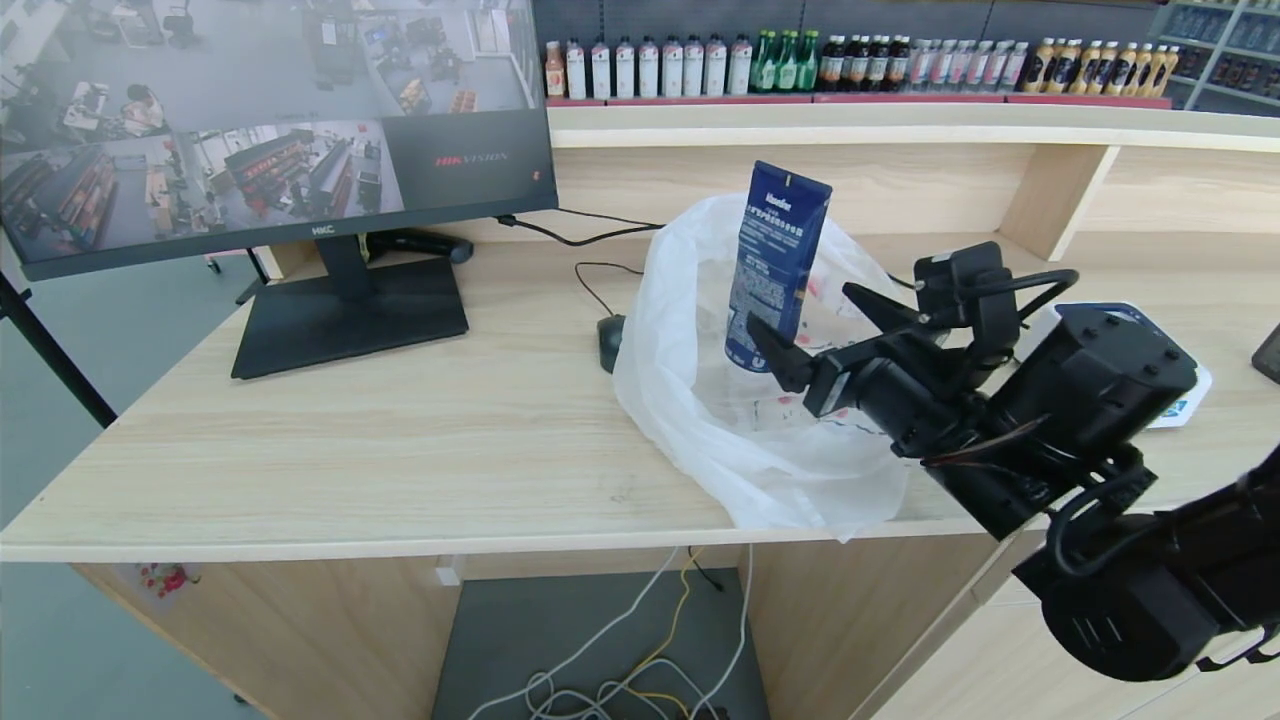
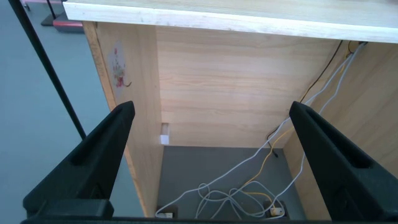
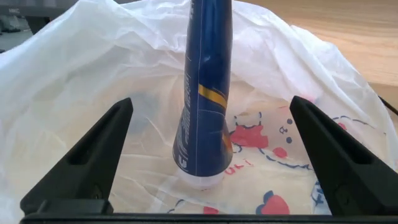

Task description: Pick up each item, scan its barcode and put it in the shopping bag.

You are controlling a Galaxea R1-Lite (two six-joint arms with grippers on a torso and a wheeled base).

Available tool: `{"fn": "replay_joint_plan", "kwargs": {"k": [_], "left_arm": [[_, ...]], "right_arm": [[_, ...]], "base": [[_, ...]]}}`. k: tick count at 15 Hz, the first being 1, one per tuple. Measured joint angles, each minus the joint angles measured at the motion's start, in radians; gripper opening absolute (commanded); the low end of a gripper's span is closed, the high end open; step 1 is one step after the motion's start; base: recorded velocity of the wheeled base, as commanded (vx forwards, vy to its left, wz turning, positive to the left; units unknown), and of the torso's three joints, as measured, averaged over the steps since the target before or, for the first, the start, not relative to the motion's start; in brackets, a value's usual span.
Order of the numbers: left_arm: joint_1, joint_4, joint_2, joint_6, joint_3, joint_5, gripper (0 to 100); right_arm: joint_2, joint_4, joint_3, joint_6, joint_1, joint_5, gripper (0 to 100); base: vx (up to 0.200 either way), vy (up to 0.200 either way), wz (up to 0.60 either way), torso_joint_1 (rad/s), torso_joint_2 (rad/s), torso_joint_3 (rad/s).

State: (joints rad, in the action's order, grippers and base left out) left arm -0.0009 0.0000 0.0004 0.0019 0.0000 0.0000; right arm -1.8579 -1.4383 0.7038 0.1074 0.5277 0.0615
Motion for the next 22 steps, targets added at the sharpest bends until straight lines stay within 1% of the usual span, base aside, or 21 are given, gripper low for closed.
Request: {"fn": "replay_joint_plan", "kwargs": {"k": [5, 8, 9, 14, 19, 22], "left_arm": [[0.0, 0.0, 0.0, 0.0, 0.0, 0.0, 100], [0.0, 0.0, 0.0, 0.0, 0.0, 0.0, 100], [0.0, 0.0, 0.0, 0.0, 0.0, 0.0, 100], [0.0, 0.0, 0.0, 0.002, 0.0, 0.0, 100], [0.0, 0.0, 0.0, 0.002, 0.0, 0.0, 100], [0.0, 0.0, 0.0, 0.01, 0.0, 0.0, 100]], "right_arm": [[0.141, -0.043, -0.157, 0.005, 0.004, 0.0, 100], [0.181, -0.121, -0.221, -0.007, 0.004, 0.0, 100], [0.189, -0.127, -0.246, -0.021, 0.008, 0.0, 100], [0.212, -0.132, -0.26, -0.026, 0.03, 0.001, 100], [0.216, -0.131, -0.267, -0.041, 0.033, 0.0, 100], [0.211, -0.131, -0.256, -0.051, 0.031, 0.0, 100]], "base": [[0.0, 0.0, 0.0, 0.0, 0.0, 0.0], [0.0, 0.0, 0.0, 0.0, 0.0, 0.0], [0.0, 0.0, 0.0, 0.0, 0.0, 0.0], [0.0, 0.0, 0.0, 0.0, 0.0, 0.0], [0.0, 0.0, 0.0, 0.0, 0.0, 0.0], [0.0, 0.0, 0.0, 0.0, 0.0, 0.0]]}}
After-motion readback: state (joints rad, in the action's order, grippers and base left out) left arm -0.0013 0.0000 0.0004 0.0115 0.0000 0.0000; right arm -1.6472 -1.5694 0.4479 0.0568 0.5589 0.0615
